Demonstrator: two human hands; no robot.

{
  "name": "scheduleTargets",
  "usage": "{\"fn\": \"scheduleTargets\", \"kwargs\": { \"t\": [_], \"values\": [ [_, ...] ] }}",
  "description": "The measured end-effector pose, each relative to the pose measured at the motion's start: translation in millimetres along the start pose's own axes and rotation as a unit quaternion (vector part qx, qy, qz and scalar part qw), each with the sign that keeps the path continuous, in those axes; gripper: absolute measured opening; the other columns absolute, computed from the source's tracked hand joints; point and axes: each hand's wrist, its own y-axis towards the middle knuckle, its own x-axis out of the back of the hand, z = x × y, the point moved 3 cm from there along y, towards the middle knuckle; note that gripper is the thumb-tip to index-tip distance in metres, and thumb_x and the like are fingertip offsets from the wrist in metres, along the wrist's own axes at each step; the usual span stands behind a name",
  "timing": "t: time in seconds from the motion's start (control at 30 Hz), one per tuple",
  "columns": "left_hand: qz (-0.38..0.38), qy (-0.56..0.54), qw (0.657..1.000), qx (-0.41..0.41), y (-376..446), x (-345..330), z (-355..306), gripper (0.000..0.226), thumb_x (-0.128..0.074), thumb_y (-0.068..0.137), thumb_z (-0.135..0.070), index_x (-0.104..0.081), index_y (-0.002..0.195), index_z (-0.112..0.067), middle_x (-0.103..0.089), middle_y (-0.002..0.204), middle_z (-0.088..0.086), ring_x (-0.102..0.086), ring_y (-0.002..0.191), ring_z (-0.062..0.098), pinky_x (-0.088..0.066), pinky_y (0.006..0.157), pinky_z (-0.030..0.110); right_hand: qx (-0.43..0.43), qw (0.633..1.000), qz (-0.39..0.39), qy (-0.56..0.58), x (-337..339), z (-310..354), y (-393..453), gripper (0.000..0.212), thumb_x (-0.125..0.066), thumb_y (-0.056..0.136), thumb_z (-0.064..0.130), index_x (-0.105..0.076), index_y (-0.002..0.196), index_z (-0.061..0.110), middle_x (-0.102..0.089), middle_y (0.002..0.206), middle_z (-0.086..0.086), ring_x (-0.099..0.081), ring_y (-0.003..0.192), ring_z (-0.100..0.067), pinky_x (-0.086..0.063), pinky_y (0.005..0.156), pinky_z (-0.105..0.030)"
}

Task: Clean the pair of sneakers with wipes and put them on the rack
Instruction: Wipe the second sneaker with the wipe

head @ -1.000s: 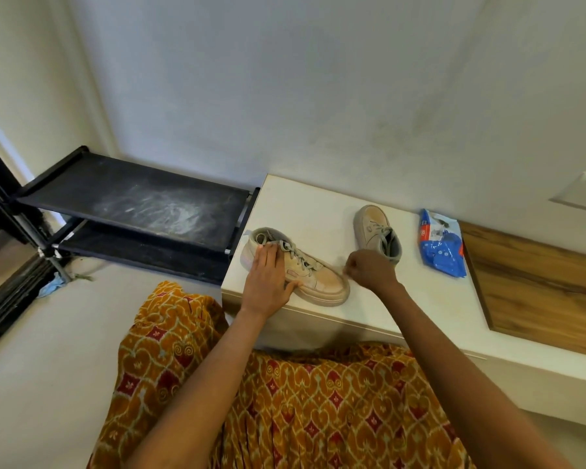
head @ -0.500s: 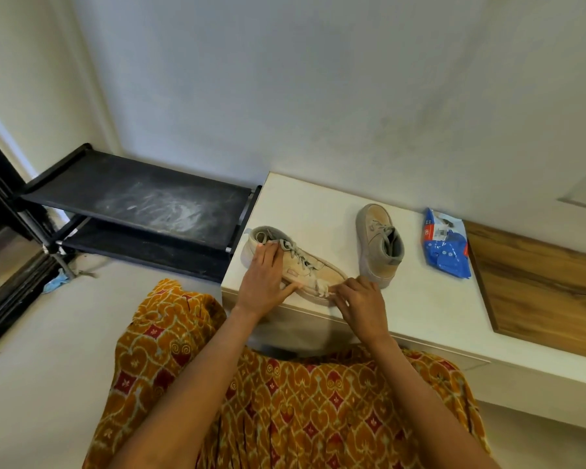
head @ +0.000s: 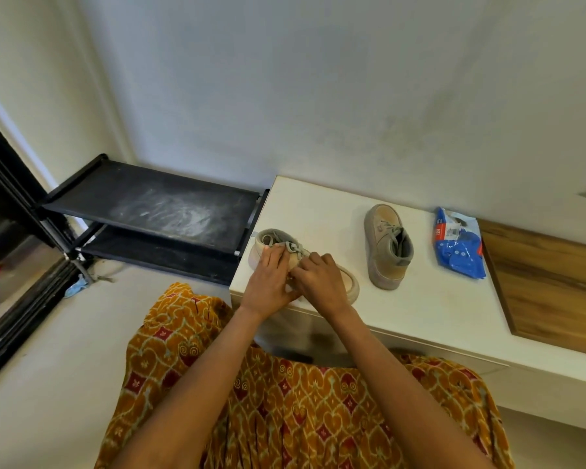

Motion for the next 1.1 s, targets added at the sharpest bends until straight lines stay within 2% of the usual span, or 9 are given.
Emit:
{"fn": "scheduleTargets", "kwargs": {
  "t": [0.17, 0.33, 0.47, 0.63, 0.77, 0.87, 0.93, 1.0, 1.1],
  "values": [
    [0.035, 0.025, 0.999, 0.009, 2.0, -5.7, 2.7, 0.094, -0.056, 0.077, -0.065, -0.025, 0.144, -0.007, -0.026, 0.149, 0.010, -0.019, 0.139, 0.026, -0.031, 0.112, 0.040, 0.025, 0.998, -0.007, -0.065, 4.8, -35.0, -39.7, 0.016, -0.080, 0.069, 0.029, -0.070, 0.077, 0.020, -0.067, 0.075, -0.001, -0.058, 0.072, -0.022, -0.043, 0.062, -0.031],
    [0.036, 0.026, 0.999, 0.002, 1.4, -6.3, 3.4, 0.095, -0.059, 0.076, -0.065, -0.029, 0.143, -0.005, -0.031, 0.147, 0.013, -0.023, 0.138, 0.029, -0.032, 0.111, 0.042, 0.013, 0.997, -0.034, -0.065, 14.1, -56.7, -57.2, 0.015, -0.082, 0.067, 0.028, -0.071, 0.076, 0.022, -0.066, 0.071, 0.003, -0.057, 0.070, -0.021, -0.042, 0.059, -0.033],
    [0.023, 0.015, 1.000, 0.001, 0.8, -3.6, 0.8, 0.092, -0.059, 0.077, -0.062, -0.029, 0.142, -0.005, -0.031, 0.146, 0.012, -0.022, 0.138, 0.027, -0.028, 0.111, 0.036, -0.011, 0.998, -0.061, -0.027, 17.1, -35.9, -30.8, 0.015, -0.079, 0.069, 0.027, -0.071, 0.079, 0.020, -0.066, 0.080, 0.000, -0.059, 0.076, -0.022, -0.045, 0.064, -0.032],
    [0.015, -0.014, 1.000, 0.006, 1.4, -1.7, 0.4, 0.089, -0.059, 0.077, -0.061, -0.031, 0.142, -0.006, -0.033, 0.146, 0.012, -0.026, 0.137, 0.026, -0.032, 0.108, 0.036, 0.011, 1.000, -0.016, 0.007, -2.9, -14.1, -20.6, 0.021, -0.081, 0.065, 0.026, -0.067, 0.080, 0.022, -0.067, 0.085, 0.001, -0.059, 0.081, -0.021, -0.048, 0.067, -0.032],
    [0.025, 0.015, 1.000, -0.008, 2.9, -3.3, 3.0, 0.094, -0.064, 0.073, -0.061, -0.033, 0.140, -0.003, -0.035, 0.143, 0.014, -0.027, 0.135, 0.029, -0.036, 0.109, 0.042, -0.074, 0.995, -0.058, 0.037, -5.0, -53.6, -66.1, 0.013, -0.075, 0.074, 0.025, -0.067, 0.082, 0.020, -0.066, 0.084, 0.002, -0.057, 0.081, -0.021, -0.044, 0.066, -0.033],
    [0.026, 0.024, 0.999, -0.010, 3.0, -5.0, 3.2, 0.095, -0.068, 0.070, -0.059, -0.036, 0.138, -0.001, -0.038, 0.141, 0.017, -0.032, 0.134, 0.033, -0.038, 0.106, 0.043, -0.258, 0.955, -0.077, 0.121, -7.8, -86.6, -91.2, 0.010, -0.064, 0.085, 0.027, -0.071, 0.086, 0.019, -0.067, 0.087, 0.002, -0.055, 0.088, -0.022, -0.038, 0.072, -0.033],
    [0.027, 0.025, 0.999, -0.005, 2.5, -5.8, 2.1, 0.095, -0.069, 0.070, -0.059, -0.036, 0.138, -0.001, -0.039, 0.141, 0.017, -0.033, 0.133, 0.033, -0.040, 0.104, 0.043, -0.351, 0.921, -0.049, 0.161, -8.9, -99.6, -85.5, 0.015, -0.064, 0.087, 0.029, -0.073, 0.088, 0.017, -0.069, 0.090, -0.001, -0.055, 0.092, -0.023, -0.036, 0.075, -0.033],
    [0.023, 0.025, 0.999, 0.002, 3.0, -6.6, 1.2, 0.096, -0.070, 0.069, -0.059, -0.037, 0.138, -0.001, -0.039, 0.140, 0.017, -0.033, 0.133, 0.033, -0.040, 0.103, 0.043, -0.375, 0.909, -0.020, 0.182, -6.4, -100.6, -69.3, 0.019, -0.063, 0.087, 0.030, -0.074, 0.090, 0.015, -0.071, 0.089, -0.003, -0.060, 0.090, -0.022, -0.040, 0.078, -0.034],
    [0.005, 0.019, 1.000, 0.015, 3.4, -7.4, -2.8, 0.095, -0.070, 0.068, -0.060, -0.039, 0.135, -0.001, -0.040, 0.138, 0.017, -0.035, 0.130, 0.032, -0.041, 0.102, 0.042, -0.349, 0.929, 0.025, 0.118, -1.4, -74.4, -45.9, 0.022, -0.056, 0.090, 0.033, -0.072, 0.095, 0.020, -0.072, 0.089, -0.003, -0.061, 0.092, -0.023, -0.039, 0.086, -0.036]
  ]
}}
